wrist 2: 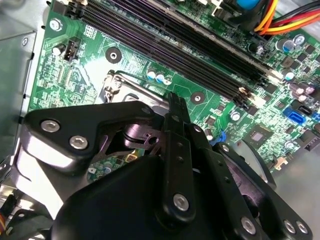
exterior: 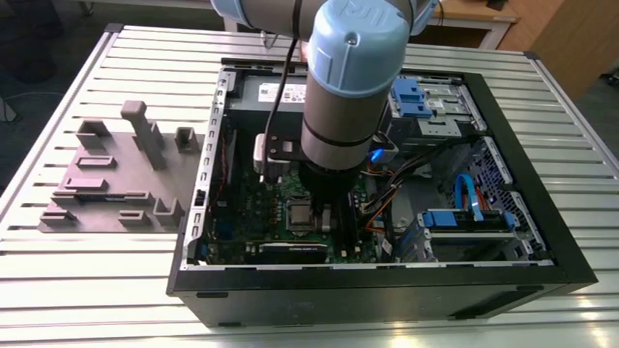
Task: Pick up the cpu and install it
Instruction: 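Install the first cpu locking lever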
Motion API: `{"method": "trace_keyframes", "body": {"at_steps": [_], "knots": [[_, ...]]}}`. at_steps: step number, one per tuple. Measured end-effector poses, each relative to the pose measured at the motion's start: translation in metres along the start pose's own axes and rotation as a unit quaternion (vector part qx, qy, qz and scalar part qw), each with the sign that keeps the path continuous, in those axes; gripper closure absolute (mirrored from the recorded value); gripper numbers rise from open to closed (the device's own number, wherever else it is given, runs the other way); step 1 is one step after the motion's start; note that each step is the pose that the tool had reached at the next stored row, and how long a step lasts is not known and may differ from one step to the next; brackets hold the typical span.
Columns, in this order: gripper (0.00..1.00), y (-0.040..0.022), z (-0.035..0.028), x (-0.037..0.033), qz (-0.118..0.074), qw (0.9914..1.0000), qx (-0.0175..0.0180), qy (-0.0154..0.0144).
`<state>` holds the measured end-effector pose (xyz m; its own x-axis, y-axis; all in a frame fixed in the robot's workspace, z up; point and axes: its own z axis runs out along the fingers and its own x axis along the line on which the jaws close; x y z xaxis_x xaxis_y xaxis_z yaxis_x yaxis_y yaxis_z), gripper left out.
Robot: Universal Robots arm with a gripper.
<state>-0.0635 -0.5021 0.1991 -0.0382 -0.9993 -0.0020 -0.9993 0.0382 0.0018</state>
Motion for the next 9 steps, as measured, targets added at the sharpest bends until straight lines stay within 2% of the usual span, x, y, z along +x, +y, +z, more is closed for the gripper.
{"method": "trace_keyframes", "body": {"at_steps": [9], "knots": [[0.9,-0.001,0.0041,0.0004,-0.001,1.0,0.0,0.0]]}}
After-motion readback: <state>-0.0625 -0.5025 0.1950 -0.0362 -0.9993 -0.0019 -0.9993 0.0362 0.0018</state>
